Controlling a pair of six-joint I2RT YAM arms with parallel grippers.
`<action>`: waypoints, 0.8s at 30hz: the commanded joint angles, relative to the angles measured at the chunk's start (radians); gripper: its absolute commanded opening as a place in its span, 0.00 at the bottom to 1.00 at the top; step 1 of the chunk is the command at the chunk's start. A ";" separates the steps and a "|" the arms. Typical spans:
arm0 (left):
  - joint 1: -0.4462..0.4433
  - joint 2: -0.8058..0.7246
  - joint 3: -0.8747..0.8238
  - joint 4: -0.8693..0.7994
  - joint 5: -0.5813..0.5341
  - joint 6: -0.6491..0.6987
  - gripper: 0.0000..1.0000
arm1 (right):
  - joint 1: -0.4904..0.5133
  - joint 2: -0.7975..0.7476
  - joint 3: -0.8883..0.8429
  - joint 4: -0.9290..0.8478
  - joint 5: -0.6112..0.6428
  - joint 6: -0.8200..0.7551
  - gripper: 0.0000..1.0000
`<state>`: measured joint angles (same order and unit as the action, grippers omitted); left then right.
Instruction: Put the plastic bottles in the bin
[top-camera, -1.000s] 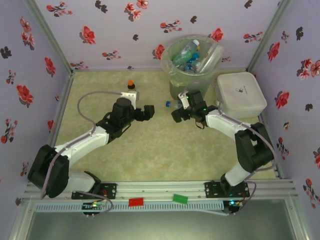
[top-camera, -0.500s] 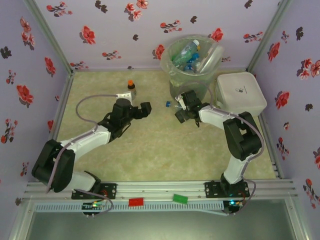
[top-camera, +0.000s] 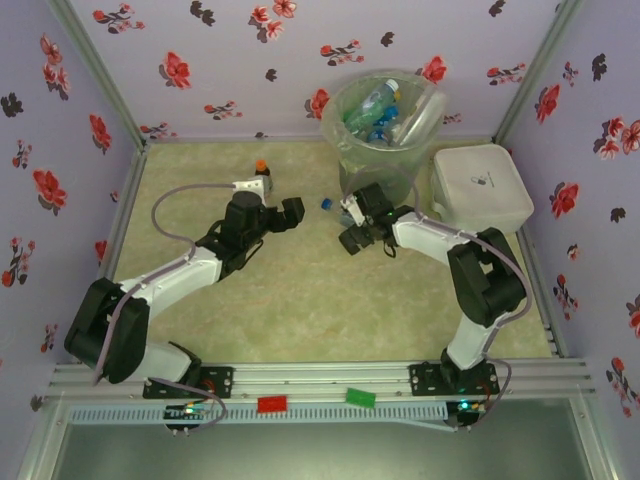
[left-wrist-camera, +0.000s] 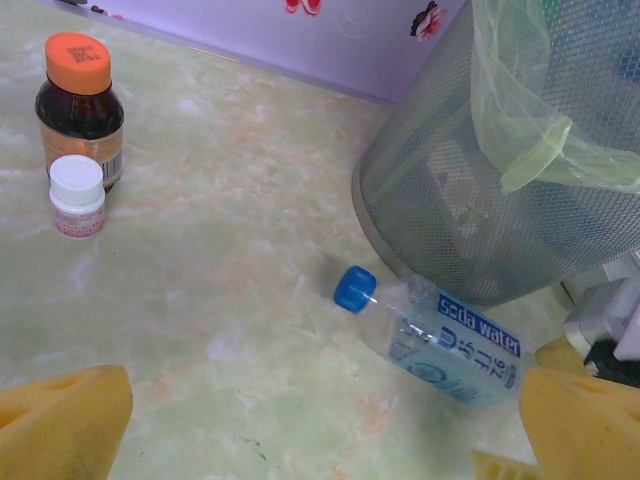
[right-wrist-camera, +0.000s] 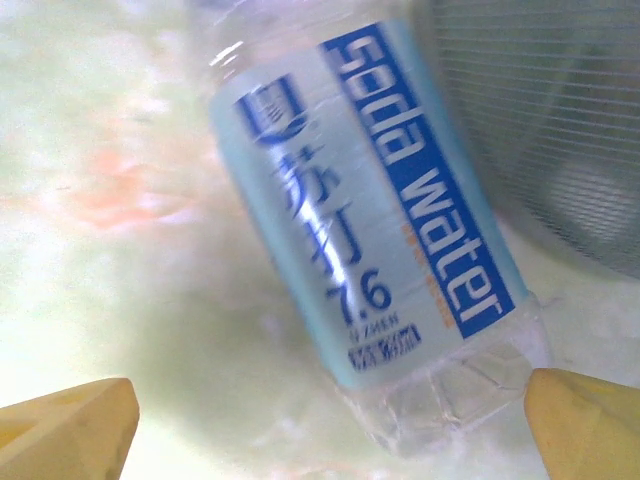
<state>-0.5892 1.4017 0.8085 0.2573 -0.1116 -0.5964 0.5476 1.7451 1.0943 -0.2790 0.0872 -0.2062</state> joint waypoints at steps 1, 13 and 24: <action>0.009 0.028 0.019 0.017 -0.005 0.001 1.00 | 0.009 -0.040 0.030 -0.052 -0.064 0.034 1.00; 0.033 -0.015 0.016 -0.019 -0.004 0.015 1.00 | 0.009 0.173 0.210 -0.102 0.223 -0.118 1.00; 0.086 -0.105 -0.057 -0.019 -0.025 0.022 1.00 | 0.009 0.261 0.290 -0.181 0.099 -0.101 0.80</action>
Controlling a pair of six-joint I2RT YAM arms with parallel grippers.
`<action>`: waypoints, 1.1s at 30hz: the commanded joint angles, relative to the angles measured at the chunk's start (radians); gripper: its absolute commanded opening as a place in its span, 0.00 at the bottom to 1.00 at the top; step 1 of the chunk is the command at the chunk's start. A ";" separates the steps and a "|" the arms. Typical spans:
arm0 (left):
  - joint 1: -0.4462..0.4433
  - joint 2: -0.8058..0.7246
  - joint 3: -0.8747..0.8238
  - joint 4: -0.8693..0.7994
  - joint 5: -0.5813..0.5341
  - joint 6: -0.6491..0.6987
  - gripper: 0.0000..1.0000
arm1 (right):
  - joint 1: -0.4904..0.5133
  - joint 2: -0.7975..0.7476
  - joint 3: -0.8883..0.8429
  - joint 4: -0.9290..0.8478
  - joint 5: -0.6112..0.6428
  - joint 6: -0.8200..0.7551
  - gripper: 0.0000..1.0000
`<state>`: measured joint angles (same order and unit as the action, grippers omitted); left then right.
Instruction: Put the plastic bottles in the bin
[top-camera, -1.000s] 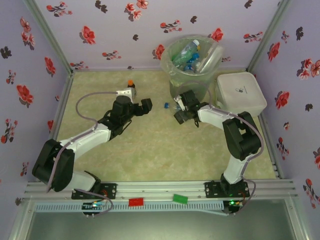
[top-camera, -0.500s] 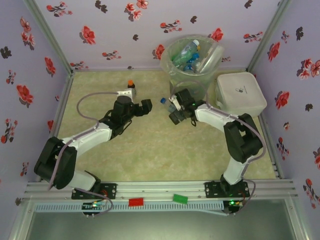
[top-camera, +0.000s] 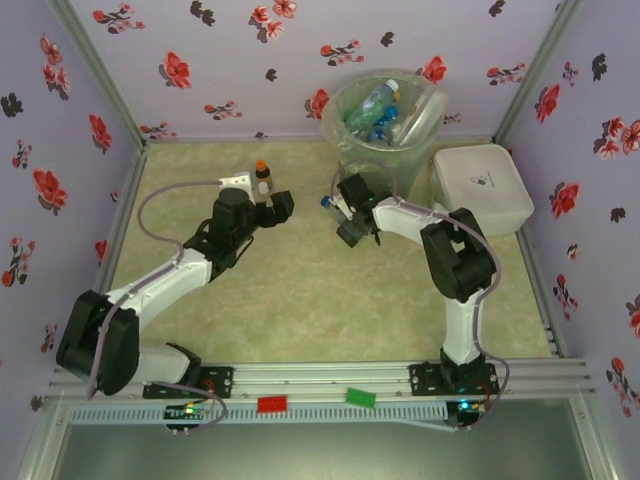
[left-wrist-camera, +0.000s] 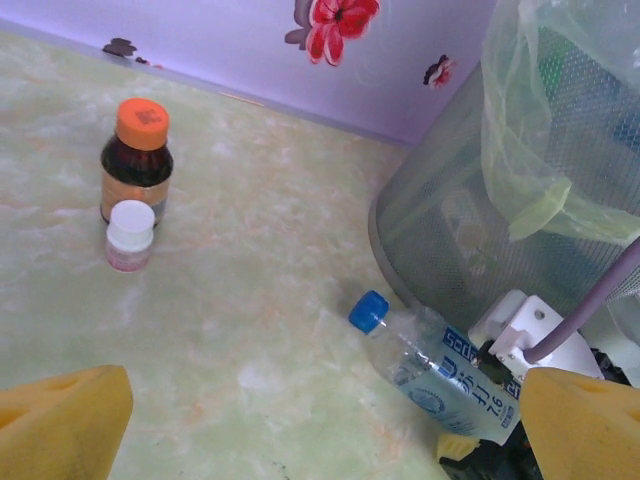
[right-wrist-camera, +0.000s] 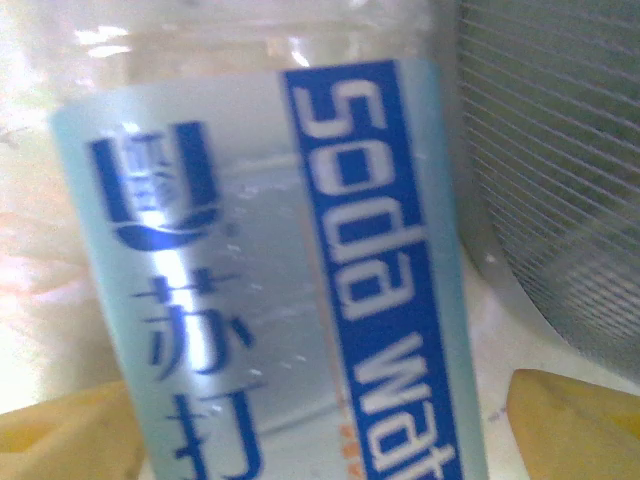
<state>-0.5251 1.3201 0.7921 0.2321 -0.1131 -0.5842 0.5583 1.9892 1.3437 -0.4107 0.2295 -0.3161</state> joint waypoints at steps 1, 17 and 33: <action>0.028 -0.026 -0.050 0.013 -0.023 0.005 1.00 | -0.001 0.022 0.048 -0.058 -0.051 0.013 0.74; 0.096 -0.131 -0.233 0.116 -0.009 0.006 1.00 | 0.000 -0.259 -0.046 -0.044 -0.385 0.222 0.38; 0.118 -0.158 -0.295 0.035 0.055 0.104 1.00 | -0.051 -0.495 0.245 -0.041 -0.289 0.379 0.41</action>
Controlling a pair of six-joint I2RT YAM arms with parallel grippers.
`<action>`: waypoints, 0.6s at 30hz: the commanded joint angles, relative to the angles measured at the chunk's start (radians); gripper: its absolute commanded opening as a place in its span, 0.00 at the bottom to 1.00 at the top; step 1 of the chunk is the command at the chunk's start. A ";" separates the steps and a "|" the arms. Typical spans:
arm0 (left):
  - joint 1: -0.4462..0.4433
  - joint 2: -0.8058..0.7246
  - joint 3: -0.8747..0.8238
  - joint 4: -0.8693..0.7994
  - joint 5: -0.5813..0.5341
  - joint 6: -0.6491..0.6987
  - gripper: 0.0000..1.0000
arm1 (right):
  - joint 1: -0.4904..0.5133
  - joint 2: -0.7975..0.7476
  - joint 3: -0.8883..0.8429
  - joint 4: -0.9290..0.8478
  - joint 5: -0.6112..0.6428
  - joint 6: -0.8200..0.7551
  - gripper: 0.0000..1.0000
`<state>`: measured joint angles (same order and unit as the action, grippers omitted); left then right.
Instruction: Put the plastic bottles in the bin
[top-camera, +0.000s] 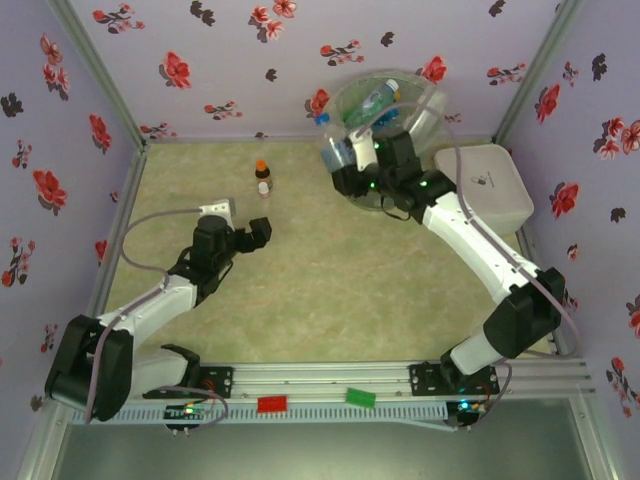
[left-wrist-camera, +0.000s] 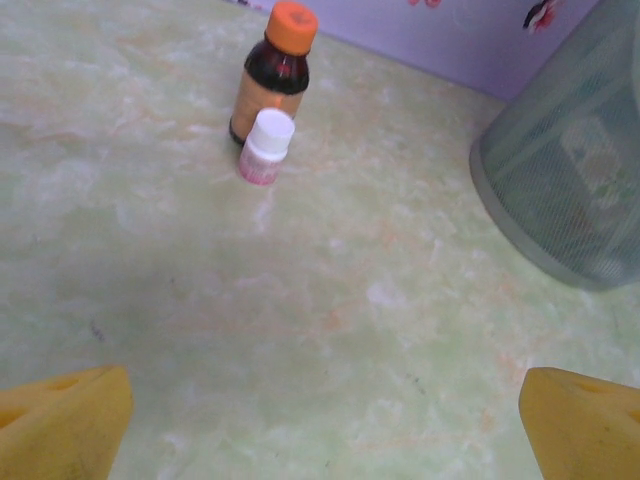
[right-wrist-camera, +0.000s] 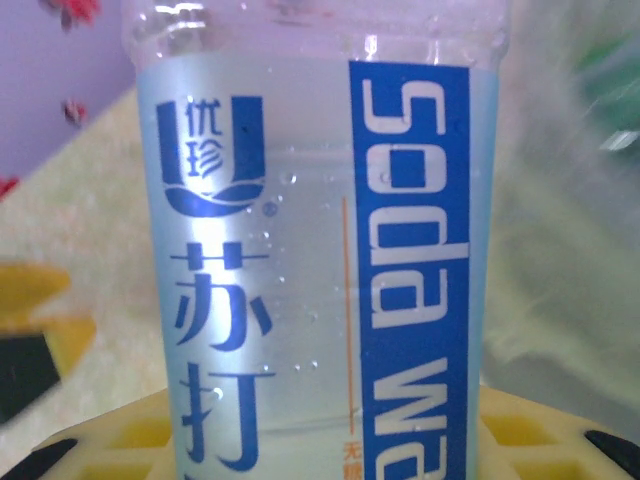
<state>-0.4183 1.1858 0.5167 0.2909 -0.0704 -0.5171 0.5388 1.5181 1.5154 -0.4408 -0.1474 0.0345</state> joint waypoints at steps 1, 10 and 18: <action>0.011 -0.026 -0.021 -0.033 0.013 0.041 1.00 | -0.046 -0.021 0.091 -0.018 0.114 0.029 0.41; 0.015 -0.045 -0.003 -0.065 0.013 0.069 1.00 | -0.191 0.047 0.184 -0.010 0.244 0.093 0.43; 0.014 -0.063 0.003 -0.082 0.013 0.064 1.00 | -0.195 0.152 0.265 -0.052 0.257 0.099 0.54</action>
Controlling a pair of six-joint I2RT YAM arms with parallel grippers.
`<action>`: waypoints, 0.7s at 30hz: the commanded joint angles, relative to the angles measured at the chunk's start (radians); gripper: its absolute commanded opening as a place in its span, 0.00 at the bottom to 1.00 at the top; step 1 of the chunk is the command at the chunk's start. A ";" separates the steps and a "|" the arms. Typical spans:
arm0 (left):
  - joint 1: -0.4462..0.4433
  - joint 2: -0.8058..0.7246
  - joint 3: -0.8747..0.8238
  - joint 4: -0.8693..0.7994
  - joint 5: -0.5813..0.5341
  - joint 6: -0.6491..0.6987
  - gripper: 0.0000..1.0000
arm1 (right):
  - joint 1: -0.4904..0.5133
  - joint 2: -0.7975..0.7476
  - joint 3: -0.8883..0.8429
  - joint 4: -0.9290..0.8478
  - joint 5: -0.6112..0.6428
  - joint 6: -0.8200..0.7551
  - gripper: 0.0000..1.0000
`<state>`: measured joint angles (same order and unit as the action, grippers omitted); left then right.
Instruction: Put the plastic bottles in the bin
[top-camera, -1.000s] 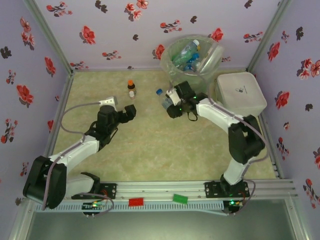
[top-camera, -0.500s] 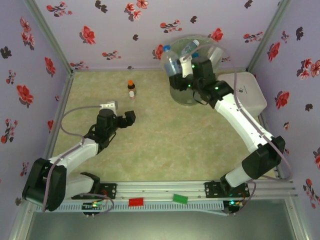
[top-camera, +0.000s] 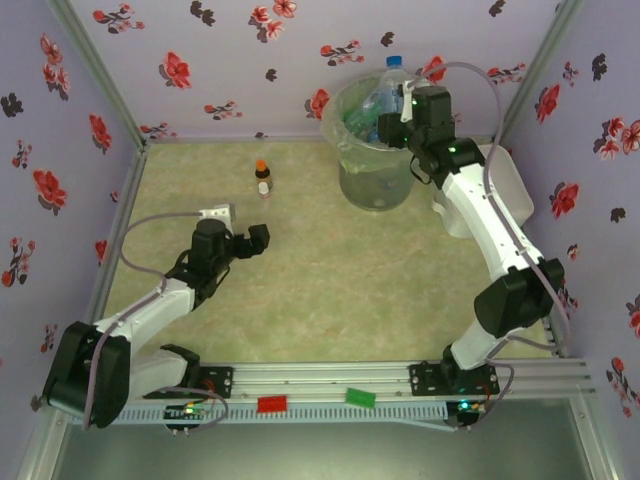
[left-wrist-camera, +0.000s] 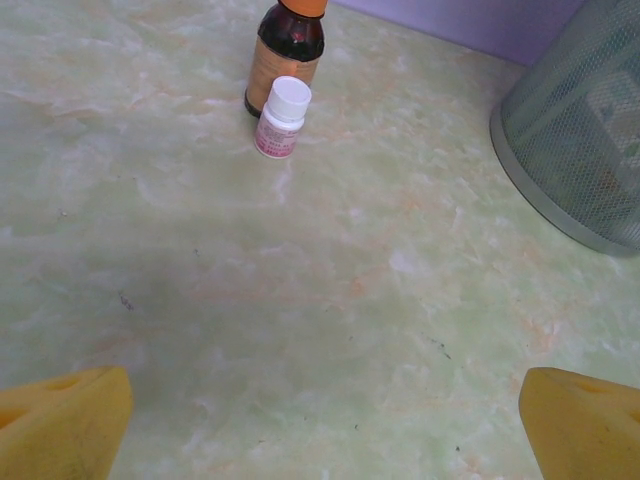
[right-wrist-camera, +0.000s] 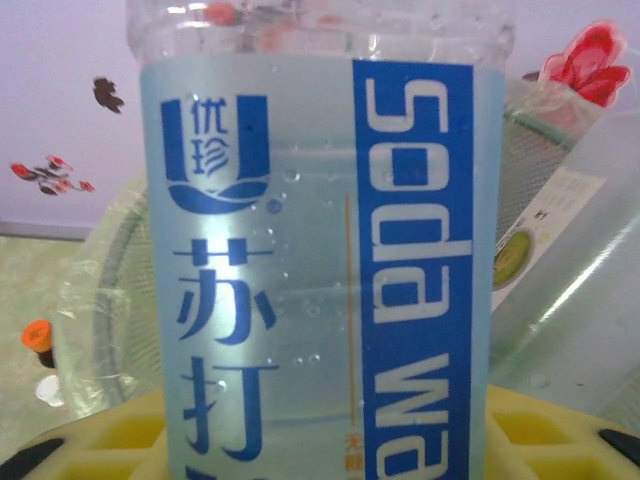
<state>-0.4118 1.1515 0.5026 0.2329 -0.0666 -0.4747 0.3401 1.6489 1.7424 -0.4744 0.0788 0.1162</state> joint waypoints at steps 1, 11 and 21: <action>0.008 -0.033 0.016 -0.029 0.009 0.022 1.00 | 0.004 0.028 0.040 -0.018 0.034 0.022 0.60; 0.026 -0.068 0.023 -0.061 -0.005 0.036 1.00 | 0.003 -0.020 0.036 0.025 0.062 0.036 1.00; 0.116 -0.090 0.035 -0.041 -0.088 0.050 1.00 | 0.003 -0.292 -0.274 0.089 0.201 -0.021 1.00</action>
<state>-0.3290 1.0836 0.5114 0.1822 -0.0998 -0.4446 0.3401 1.4345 1.5536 -0.4248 0.1978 0.1257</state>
